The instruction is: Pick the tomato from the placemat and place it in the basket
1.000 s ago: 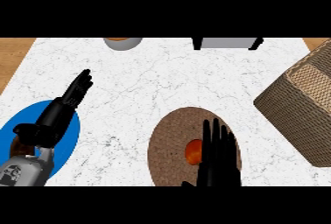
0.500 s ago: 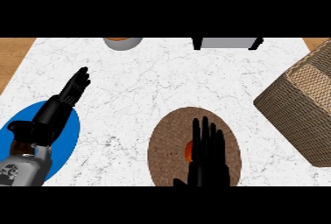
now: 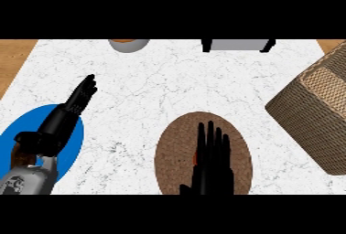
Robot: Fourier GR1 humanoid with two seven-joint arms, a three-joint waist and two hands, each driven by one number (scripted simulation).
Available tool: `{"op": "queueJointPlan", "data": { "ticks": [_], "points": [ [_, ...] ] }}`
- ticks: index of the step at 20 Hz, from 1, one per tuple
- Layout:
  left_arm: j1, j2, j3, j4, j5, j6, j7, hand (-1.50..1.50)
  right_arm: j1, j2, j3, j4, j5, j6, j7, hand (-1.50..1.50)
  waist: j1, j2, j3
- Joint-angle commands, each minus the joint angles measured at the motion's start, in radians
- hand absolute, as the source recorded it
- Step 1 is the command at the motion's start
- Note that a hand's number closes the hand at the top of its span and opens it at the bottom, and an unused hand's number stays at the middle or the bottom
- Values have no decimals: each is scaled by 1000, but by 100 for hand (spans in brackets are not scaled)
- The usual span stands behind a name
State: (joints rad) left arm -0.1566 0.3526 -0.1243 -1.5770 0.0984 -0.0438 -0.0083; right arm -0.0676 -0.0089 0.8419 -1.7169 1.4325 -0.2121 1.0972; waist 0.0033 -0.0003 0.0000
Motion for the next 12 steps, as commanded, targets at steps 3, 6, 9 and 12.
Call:
{"op": "queueJointPlan", "data": {
  "ticks": [3, 6, 9, 12],
  "points": [
    [-25, -7, 23, -5, -12, -26, 39, 0, -61, 8, -15, 108, -39, -56, 127, -150, 0, 1, 0],
    [-37, -51, 28, 11, -40, 4, 28, 0, -48, 9, -17, 96, -47, -45, 105, -150, -2, 0, 0],
    [-86, -55, 34, 65, -45, -14, 23, 0, -136, 8, -21, 135, -72, -10, 167, -150, -2, 1, 0],
    [28, -34, 38, -23, -43, -45, -6, 0, -110, 9, -34, 166, -74, -41, 158, -150, 5, 0, 0]
  ]
}}
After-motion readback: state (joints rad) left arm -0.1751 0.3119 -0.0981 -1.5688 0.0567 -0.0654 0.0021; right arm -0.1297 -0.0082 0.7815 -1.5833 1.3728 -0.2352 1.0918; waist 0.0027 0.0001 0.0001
